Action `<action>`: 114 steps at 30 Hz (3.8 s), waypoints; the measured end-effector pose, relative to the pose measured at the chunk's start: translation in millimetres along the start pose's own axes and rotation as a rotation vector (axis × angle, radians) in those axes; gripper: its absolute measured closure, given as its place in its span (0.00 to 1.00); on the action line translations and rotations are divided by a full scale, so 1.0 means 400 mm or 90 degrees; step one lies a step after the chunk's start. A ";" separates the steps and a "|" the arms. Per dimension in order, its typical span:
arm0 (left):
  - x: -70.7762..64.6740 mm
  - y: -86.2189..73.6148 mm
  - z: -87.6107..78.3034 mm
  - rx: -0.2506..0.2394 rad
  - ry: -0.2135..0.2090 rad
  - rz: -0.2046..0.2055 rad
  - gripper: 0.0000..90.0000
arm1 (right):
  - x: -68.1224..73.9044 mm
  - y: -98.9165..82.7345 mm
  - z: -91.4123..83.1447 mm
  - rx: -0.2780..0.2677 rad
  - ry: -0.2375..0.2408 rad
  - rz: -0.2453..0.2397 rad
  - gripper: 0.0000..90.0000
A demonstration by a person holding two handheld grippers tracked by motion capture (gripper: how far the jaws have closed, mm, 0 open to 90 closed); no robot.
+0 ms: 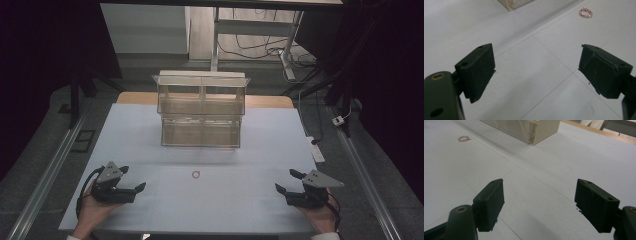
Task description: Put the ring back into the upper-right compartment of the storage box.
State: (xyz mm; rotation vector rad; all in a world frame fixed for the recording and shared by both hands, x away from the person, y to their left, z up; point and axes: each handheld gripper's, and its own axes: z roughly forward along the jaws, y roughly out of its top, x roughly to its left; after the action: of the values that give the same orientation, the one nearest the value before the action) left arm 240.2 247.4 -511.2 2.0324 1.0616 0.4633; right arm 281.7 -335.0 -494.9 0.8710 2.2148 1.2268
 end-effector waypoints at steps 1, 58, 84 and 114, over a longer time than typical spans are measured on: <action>-0.001 0.000 -0.001 -0.001 0.000 0.000 0.15 | 0.000 -0.001 0.001 -0.001 0.004 0.002 0.27; -0.102 0.135 0.064 0.036 -0.053 0.079 0.21 | 0.016 -0.001 0.020 0.015 0.015 -0.016 0.34; -0.137 0.205 0.173 0.079 -0.082 0.108 0.24 | 0.018 -0.010 0.023 0.027 0.014 -0.017 0.34; -0.151 0.278 0.281 0.131 -0.106 0.109 0.29 | 0.012 -0.022 0.019 0.039 -0.001 -0.014 0.34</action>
State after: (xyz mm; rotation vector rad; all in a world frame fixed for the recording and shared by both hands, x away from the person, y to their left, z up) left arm 332.9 107.1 -493.5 2.3117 0.8677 0.2728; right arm 280.4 -330.8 -506.8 0.8692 2.2657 1.1536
